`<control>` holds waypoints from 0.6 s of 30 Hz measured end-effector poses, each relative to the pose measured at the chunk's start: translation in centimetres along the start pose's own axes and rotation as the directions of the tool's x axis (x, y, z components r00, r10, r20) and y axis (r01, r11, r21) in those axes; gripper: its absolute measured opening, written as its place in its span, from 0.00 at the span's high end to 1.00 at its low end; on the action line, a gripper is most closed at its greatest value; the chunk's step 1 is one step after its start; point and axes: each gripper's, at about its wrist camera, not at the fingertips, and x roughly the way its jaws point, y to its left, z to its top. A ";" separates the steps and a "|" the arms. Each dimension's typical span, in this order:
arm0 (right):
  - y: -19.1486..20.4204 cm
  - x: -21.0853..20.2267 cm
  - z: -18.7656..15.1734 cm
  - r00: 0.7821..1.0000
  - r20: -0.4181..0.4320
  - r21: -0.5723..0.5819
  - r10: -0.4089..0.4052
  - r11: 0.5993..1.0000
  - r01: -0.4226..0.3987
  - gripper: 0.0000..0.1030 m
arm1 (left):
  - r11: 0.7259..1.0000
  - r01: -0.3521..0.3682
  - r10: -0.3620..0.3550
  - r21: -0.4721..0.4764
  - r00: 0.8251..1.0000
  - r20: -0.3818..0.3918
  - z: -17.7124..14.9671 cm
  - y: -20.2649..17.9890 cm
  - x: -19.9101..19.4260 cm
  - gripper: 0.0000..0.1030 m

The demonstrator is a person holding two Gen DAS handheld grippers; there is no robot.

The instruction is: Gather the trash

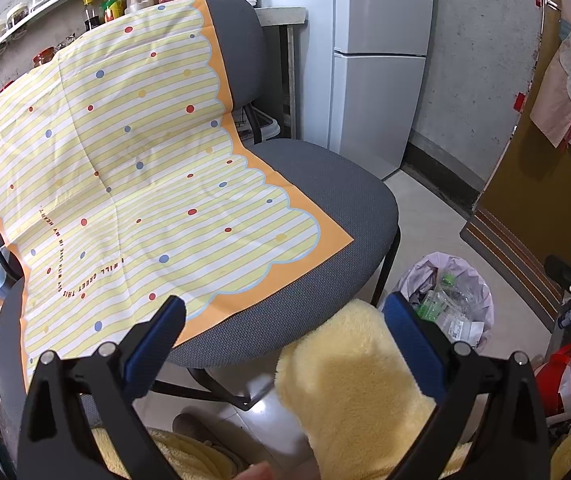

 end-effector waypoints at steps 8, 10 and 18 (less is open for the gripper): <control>-0.1 0.1 0.0 1.000 0.000 0.001 0.000 1.000 0.000 0.14 | 1.000 -0.001 0.001 -0.001 1.000 0.001 0.0 -0.1 0.0 0.06; -0.1 0.1 -0.1 1.000 0.001 0.000 -0.001 1.000 0.001 0.14 | 1.000 0.000 0.000 0.000 1.000 0.001 -0.1 -0.1 0.0 0.06; -0.2 0.2 -0.1 1.000 -0.001 0.001 -0.002 1.000 0.002 0.14 | 1.000 0.002 -0.002 0.009 1.000 -0.007 -0.4 -0.4 0.1 0.06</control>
